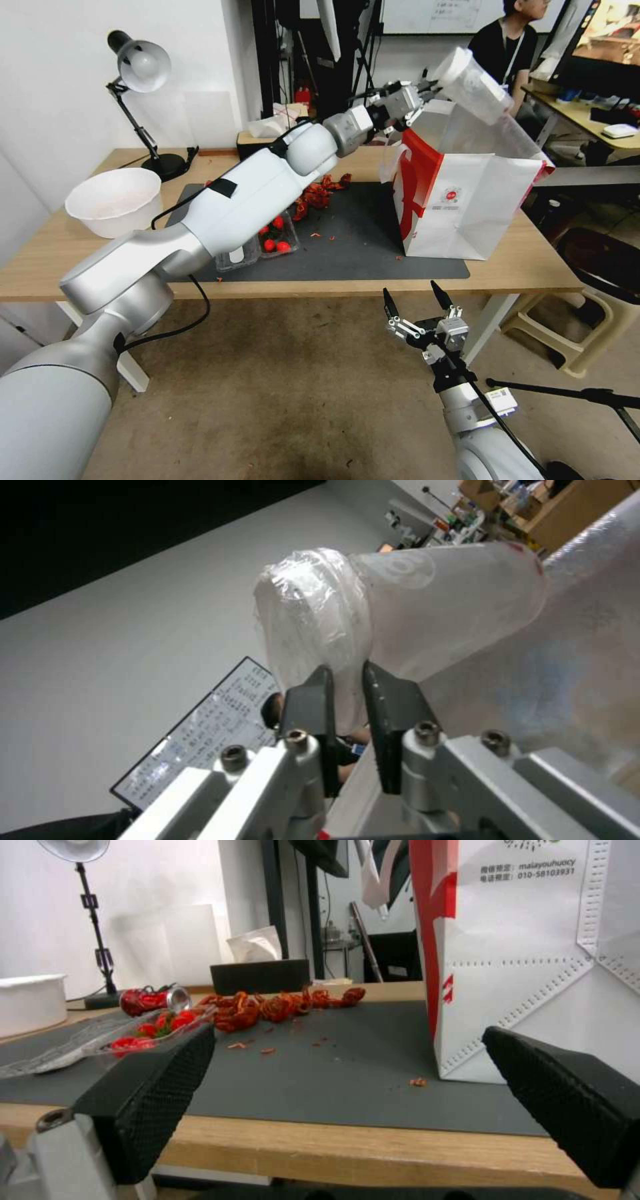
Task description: Pick up the trash from the table and place it into the takeout bag.
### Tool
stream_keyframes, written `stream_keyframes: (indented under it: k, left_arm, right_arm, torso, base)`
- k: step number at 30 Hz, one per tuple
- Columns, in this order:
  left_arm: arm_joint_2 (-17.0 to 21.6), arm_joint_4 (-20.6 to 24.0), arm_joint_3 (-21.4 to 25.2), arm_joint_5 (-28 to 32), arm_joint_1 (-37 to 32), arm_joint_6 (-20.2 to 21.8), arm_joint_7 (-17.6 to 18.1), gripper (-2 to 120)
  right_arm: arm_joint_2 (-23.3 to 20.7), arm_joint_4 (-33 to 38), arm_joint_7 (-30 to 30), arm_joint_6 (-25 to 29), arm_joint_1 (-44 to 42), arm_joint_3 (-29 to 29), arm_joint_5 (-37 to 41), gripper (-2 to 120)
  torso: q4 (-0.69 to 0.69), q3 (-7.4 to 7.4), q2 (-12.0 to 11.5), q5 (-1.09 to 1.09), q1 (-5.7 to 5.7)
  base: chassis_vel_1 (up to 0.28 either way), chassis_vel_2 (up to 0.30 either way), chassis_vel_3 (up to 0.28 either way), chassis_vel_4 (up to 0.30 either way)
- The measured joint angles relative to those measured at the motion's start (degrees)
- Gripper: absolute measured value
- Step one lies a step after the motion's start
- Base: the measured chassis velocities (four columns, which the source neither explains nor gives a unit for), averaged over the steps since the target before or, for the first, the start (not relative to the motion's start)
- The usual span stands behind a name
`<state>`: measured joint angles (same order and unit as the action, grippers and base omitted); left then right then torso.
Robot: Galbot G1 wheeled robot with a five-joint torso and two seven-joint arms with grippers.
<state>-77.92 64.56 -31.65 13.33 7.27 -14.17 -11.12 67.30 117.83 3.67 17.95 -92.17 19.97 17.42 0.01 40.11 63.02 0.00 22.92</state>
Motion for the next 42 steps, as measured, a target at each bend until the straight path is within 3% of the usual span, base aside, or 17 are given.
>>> stream_keyframes:
  k: [14,19,21,24,25,29,30,32,33,34,36,37,38,39,42]
  left_arm:
    - [1.77,2.77,-0.3,1.51,-1.24,1.52,2.1,58]
    - [4.25,7.58,0.17,11.8,-4.34,6.74,5.01,82]
    - [4.7,8.67,0.49,13.42,-5.26,7.69,5.98,85]
    - [6.54,12.26,2.53,19.07,-9.04,11.16,10.9,97]
    - [6.54,12.26,2.53,19.07,-9.04,11.16,10.9,97]
    - [8.25,18.03,7.41,24.98,-14.55,17.04,20.04,100]
    - [8.25,18.03,7.41,24.98,-14.55,17.04,20.04,100]
    - [9.06,20.65,10.33,24.87,-17.5,20.06,26.04,100]
    - [9.73,22.44,12.76,24.09,-19.75,22.1,30.87,100]
    - [9.73,22.44,12.76,24.09,-19.75,22.1,30.87,100]
    - [10.44,25.27,15.42,23.25,-22.62,25.58,36.85,100]
    - [11.2,27.86,17.38,22.94,-25.21,28.12,41.83,100]
    - [11.7,29.32,18.39,22.64,-26.84,29.32,44.02,100]
    - [11.7,29.32,18.39,22.64,-26.84,29.32,44.02,100]
    - [14.97,34.89,22.72,18.15,-34.84,31.22,49.24,100]
  right_arm:
    - [0.01,0.0,-0.02,0.1,0.03,0.04,0.04,100]
    - [0.14,0.01,-0.01,0.1,-0.04,-0.07,0.02,100]
    - [0.15,0.01,-0.01,0.1,-0.06,-0.1,0.01,100]
    - [0.16,0.01,-0.01,0.1,-0.1,-0.1,-0.01,100]
    - [0.16,0.01,-0.01,0.1,-0.1,-0.1,-0.01,100]
    - [0.12,-0.01,-0.01,0.07,-0.1,-0.15,-0.04,100]
    - [0.12,-0.01,-0.01,0.07,-0.1,-0.15,-0.04,100]
    - [0.14,-0.05,-0.01,0.02,-0.13,-0.19,-0.08,100]
    - [0.15,-0.08,0.0,-0.03,-0.13,-0.23,-0.11,100]
    - [0.15,-0.08,0.0,-0.03,-0.13,-0.23,-0.11,100]
    - [0.18,-0.09,0.01,-0.07,-0.12,-0.25,-0.15,100]
    - [0.22,-0.09,0.03,-0.11,-0.13,-0.26,-0.19,100]
    - [0.25,-0.09,0.03,-0.13,-0.15,-0.28,-0.26,100]
    - [0.25,-0.09,0.03,-0.13,-0.15,-0.28,-0.26,100]
    - [0.35,-0.09,0.05,-0.23,-0.22,-0.42,-0.48,100]
  torso:
    - [-0.02,0.0,0.0,0.0,0.0]
    - [-0.02,0.0,0.0,0.0,0.0]
    - [-0.02,0.0,0.0,0.0,0.0]
    - [-0.01,0.0,0.0,-0.01,0.0]
    - [-0.01,0.0,0.0,-0.01,0.0]
    - [-0.02,0.0,0.0,0.0,-0.01]
    - [-0.02,0.0,0.0,0.0,-0.01]
    - [-0.02,0.0,0.0,-0.01,-0.01]
    - [-0.01,0.0,0.0,-0.01,-0.01]
    - [-0.01,0.0,0.0,-0.01,-0.01]
    - [-0.01,0.0,0.01,-0.01,-0.01]
    - [-0.03,0.0,0.01,-0.01,-0.01]
    - [-0.01,-0.01,0.01,-0.01,-0.01]
    - [-0.01,-0.01,0.01,-0.01,-0.01]
    - [-0.01,-0.01,0.01,0.01,-0.01]
  base:
    - [0.0,0.0,0.0,0.0]
    - [0.0,0.0,0.0,0.0]
    - [0.0,0.0,0.0,0.0]
    - [0.0,0.0,0.0,0.0]
    - [0.0,0.0,0.0,0.0]
    - [0.0,0.0,0.0,0.0]
    - [0.0,0.0,0.0,0.0]
    - [0.0,0.0,0.0,0.0]
    - [0.0,0.0,0.0,0.0]
    - [0.0,0.0,0.0,0.0]
    - [0.0,0.0,0.0,0.0]
    - [0.0,0.0,0.0,0.0]
    - [0.0,0.0,0.0,0.0]
    - [0.0,0.0,0.0,0.0]
    - [0.0,0.0,0.0,0.0]
